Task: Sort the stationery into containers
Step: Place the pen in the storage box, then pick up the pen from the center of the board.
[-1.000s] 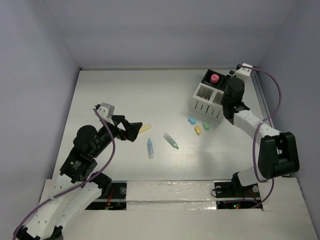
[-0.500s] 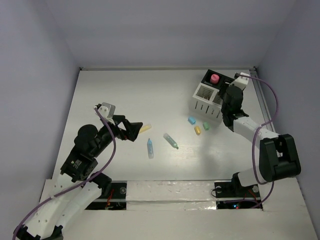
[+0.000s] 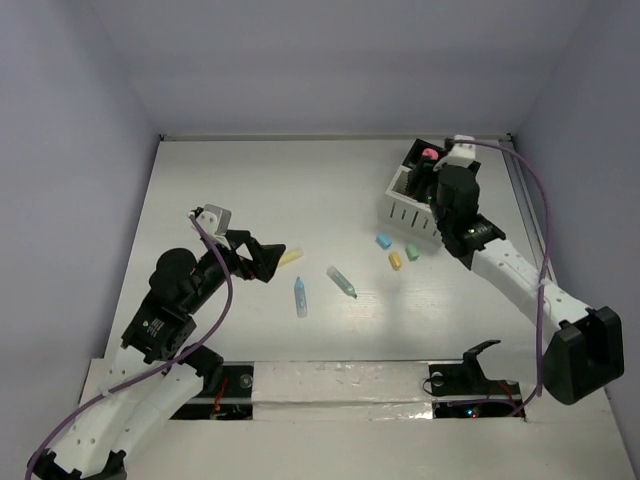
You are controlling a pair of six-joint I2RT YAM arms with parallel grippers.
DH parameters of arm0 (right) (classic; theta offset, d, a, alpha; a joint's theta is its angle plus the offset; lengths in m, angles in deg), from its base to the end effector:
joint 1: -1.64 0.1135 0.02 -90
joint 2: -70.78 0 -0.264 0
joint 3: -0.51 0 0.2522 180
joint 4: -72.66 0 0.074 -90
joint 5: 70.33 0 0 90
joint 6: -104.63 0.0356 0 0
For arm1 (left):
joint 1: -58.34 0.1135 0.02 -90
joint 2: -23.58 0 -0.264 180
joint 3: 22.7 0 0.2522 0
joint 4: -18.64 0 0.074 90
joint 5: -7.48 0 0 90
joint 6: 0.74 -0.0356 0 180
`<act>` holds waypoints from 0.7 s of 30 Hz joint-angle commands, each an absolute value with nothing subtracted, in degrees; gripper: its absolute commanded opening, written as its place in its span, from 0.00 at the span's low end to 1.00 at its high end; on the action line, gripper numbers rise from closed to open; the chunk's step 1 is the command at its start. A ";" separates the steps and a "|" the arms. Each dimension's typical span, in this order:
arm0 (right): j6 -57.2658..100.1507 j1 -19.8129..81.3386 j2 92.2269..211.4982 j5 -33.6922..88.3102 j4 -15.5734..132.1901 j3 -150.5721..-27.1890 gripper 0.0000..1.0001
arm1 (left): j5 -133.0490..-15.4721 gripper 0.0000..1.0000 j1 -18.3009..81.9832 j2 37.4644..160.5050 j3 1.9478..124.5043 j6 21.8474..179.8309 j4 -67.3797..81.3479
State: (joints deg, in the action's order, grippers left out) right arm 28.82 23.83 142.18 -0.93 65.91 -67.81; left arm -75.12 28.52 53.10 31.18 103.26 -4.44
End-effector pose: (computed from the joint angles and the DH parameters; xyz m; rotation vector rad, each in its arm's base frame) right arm 0.2764 0.0992 0.3318 0.1419 1.7279 0.1544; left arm 0.1099 -0.0683 0.3500 0.3226 1.5586 -0.7013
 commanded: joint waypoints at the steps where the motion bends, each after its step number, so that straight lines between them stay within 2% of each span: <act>1: 33.87 31.59 141.09 11.28 50.04 -68.89 0.46 | -75.40 0.99 28.90 53.72 32.28 103.06 -2.94; 4: 38.26 36.24 141.71 21.19 45.03 -66.52 0.27 | -75.58 0.99 28.90 54.08 32.37 102.97 -3.03; 8: 41.96 44.75 143.72 27.75 45.46 -61.86 0.27 | -76.19 0.99 28.90 54.08 32.37 103.06 -3.12; 9: 43.18 46.53 144.69 27.84 45.54 -61.68 0.29 | -76.28 0.99 28.90 54.08 32.37 103.15 -3.03; 10: 43.71 47.94 145.65 28.28 46.15 -61.50 0.40 | -76.37 0.99 29.42 54.08 32.37 103.06 -3.12; 12: 45.46 49.71 148.99 28.72 48.70 -60.80 0.51 | -76.37 0.99 29.42 54.25 32.37 103.06 -3.03; 13: 46.43 50.41 150.05 28.98 49.93 -60.36 0.62 | -76.46 0.99 29.42 54.34 32.37 103.15 -3.12; 16: 49.42 50.94 153.65 30.65 55.20 -58.69 0.75 | -76.81 0.99 29.42 54.43 32.37 103.15 -3.47; 21: 53.29 51.56 158.05 30.65 60.29 -56.93 0.82 | -77.07 0.99 29.42 54.16 32.28 103.23 -3.47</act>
State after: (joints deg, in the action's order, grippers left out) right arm 49.02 50.96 156.73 29.30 53.17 -57.80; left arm -76.61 29.22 54.23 31.18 103.28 -4.84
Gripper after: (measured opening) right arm 0.819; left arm 0.990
